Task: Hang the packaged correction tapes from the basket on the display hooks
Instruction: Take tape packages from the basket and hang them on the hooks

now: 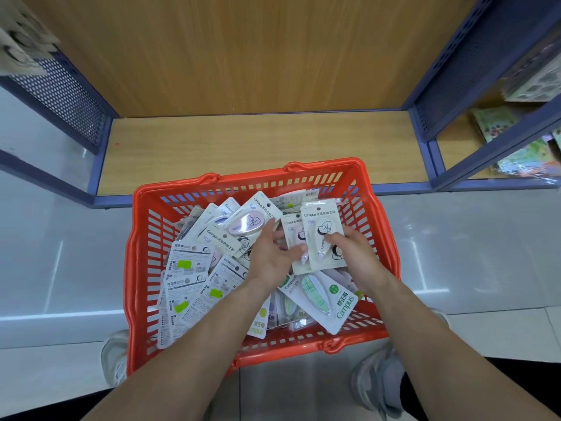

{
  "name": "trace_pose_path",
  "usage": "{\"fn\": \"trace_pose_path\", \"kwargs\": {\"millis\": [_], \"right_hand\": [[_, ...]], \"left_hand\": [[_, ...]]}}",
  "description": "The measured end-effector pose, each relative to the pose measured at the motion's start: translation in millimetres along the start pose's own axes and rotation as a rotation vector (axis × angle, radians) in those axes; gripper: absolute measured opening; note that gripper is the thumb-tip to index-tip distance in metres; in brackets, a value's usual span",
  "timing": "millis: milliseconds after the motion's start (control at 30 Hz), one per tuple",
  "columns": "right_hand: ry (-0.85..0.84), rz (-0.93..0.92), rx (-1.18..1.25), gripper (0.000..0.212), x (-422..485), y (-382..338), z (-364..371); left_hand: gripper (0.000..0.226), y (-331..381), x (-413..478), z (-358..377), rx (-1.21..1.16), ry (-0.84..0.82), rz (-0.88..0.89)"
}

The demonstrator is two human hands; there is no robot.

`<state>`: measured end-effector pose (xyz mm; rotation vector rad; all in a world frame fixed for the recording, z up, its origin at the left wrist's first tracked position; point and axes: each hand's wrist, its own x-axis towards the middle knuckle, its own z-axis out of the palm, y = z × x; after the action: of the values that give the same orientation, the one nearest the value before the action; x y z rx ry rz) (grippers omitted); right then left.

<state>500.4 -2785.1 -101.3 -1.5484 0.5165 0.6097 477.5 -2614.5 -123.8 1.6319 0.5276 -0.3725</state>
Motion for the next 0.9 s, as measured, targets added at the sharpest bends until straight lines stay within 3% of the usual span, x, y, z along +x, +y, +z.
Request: {"fn": "trace_pose_path", "kwargs": {"millis": [233, 367, 467, 567, 633, 800, 900], "right_hand": [[-0.124, -0.047, -0.038, 0.033, -7, 2, 8], [-0.146, -0.107, -0.139, 0.035, -13, -1, 10], [-0.118, -0.147, -0.393, 0.036, -21, -1, 5], [-0.14, -0.076, -0.775, 0.066, -30, 10, 5], [-0.149, -0.092, -0.902, 0.076, -33, 19, 9], [-0.088, -0.058, -0.709, 0.067, -45, 19, -1], [-0.017, -0.116, -0.356, 0.065, -58, 8, -9]], "left_hand": [[0.018, 12, -9, -15, -0.225, -0.053, -0.068], [0.032, 14, -13, -20, -0.125, -0.034, -0.066], [0.032, 15, -15, -30, -0.067, 0.015, -0.08], [0.029, 11, -21, -41, 0.056, 0.024, -0.079], [0.028, 11, -30, -46, 0.111, 0.01, -0.063], [0.037, 25, -51, -57, 0.1, 0.048, -0.059], [0.045, 43, -62, -68, 0.062, 0.081, -0.051]]}}
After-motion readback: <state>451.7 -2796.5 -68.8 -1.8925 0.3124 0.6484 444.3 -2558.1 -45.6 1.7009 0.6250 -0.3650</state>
